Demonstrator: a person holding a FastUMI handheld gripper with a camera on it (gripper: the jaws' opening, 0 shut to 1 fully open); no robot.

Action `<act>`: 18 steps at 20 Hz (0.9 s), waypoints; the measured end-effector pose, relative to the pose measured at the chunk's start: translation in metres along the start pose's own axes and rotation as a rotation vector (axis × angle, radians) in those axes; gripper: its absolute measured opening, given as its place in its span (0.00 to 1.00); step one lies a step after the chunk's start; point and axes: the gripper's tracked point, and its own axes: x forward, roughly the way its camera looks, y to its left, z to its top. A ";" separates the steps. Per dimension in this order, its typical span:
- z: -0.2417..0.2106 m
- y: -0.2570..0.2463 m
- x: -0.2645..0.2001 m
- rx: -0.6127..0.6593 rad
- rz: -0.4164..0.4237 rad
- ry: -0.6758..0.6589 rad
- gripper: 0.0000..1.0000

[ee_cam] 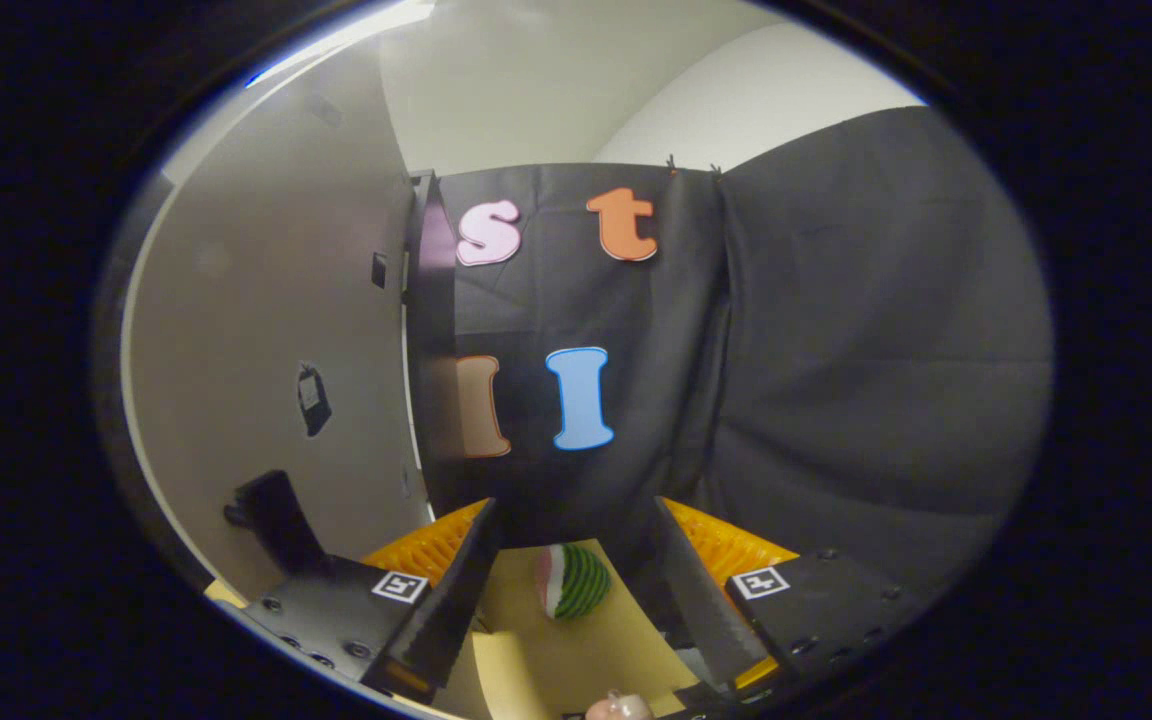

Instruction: Open the shoe cabinet door, grab the shoes and put them into the shoe cabinet, then close the shoe cabinet door.

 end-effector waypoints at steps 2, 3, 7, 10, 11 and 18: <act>0.000 0.010 0.008 -0.013 0.035 -0.002 0.94; 0.001 0.017 0.010 -0.021 0.056 -0.007 0.94; -0.001 0.030 0.014 -0.007 0.106 -0.009 0.94; -0.004 0.046 0.008 0.017 0.139 -0.010 0.94; -0.003 0.054 0.006 0.015 0.150 -0.018 0.94; -0.009 0.120 -0.012 0.005 0.154 -0.031 0.93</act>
